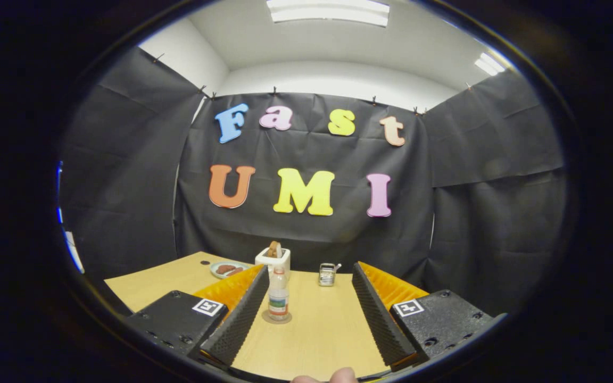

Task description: Take the bottle from table, then pour the juice into the cup, finally place the bottle on the coaster

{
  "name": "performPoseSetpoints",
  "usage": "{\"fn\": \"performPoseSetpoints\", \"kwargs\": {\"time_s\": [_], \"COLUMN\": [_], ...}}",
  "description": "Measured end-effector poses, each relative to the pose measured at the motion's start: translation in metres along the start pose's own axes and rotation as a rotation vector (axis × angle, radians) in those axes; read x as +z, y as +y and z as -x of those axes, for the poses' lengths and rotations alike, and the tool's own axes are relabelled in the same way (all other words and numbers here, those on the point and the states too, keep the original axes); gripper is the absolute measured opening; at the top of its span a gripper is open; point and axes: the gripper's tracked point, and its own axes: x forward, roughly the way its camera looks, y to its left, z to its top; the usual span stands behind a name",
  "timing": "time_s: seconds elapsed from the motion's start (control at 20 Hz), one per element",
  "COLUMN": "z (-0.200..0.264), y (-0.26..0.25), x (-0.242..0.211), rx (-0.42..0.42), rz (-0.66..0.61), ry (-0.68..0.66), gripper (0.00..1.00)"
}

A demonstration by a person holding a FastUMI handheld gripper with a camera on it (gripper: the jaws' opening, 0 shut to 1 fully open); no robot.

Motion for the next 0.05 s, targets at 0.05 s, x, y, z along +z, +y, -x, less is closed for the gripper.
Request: {"fn": "performPoseSetpoints", "kwargs": {"time_s": [0.05], "z": [-0.0013], "y": [0.002], "x": [-0.0012], "rx": [0.004], "rz": [0.001], "ry": [0.002], "gripper": [1.0]}}
